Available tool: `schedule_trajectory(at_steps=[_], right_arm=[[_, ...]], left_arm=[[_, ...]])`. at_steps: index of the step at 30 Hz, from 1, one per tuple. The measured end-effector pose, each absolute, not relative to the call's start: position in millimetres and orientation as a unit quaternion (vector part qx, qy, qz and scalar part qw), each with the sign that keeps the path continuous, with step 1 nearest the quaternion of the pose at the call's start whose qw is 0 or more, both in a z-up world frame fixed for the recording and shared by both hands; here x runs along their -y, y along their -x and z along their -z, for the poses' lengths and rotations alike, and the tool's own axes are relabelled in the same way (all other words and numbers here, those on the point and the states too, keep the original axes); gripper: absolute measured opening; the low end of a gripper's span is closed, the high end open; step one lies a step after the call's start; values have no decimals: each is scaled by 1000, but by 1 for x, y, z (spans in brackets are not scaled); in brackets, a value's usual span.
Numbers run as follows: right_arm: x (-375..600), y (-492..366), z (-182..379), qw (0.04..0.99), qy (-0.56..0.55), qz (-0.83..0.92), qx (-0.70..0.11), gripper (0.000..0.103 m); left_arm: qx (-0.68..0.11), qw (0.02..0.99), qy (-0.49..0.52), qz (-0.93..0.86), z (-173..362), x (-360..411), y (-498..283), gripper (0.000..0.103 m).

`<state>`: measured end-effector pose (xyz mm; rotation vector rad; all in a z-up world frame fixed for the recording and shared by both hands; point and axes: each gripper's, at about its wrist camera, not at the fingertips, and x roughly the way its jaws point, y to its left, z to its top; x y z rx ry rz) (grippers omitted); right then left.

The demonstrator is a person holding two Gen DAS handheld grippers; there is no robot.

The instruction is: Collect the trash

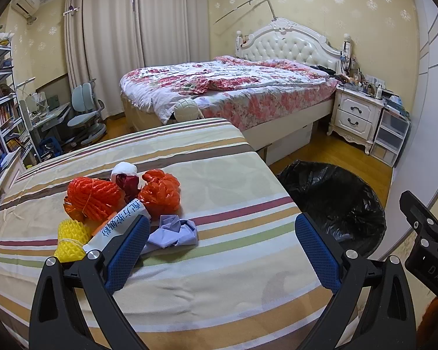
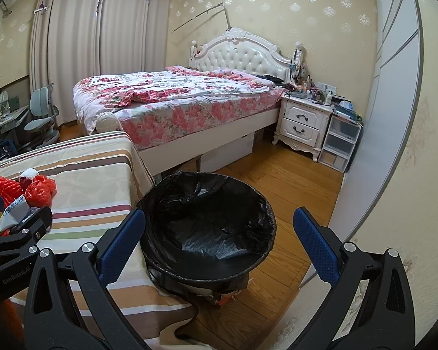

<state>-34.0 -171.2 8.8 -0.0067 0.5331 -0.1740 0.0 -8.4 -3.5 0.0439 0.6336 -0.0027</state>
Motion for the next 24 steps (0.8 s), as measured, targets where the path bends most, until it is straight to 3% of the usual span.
schedule_trajectory(at_steps=[16, 24], right_arm=[[173, 35, -6, 958, -4, 76, -277, 99], [151, 29, -2, 953, -1, 44, -300, 98]], left_arm=[[-324, 946, -25, 2, 7, 10, 0, 96], [-333, 942, -28, -22, 9, -25, 8, 96]])
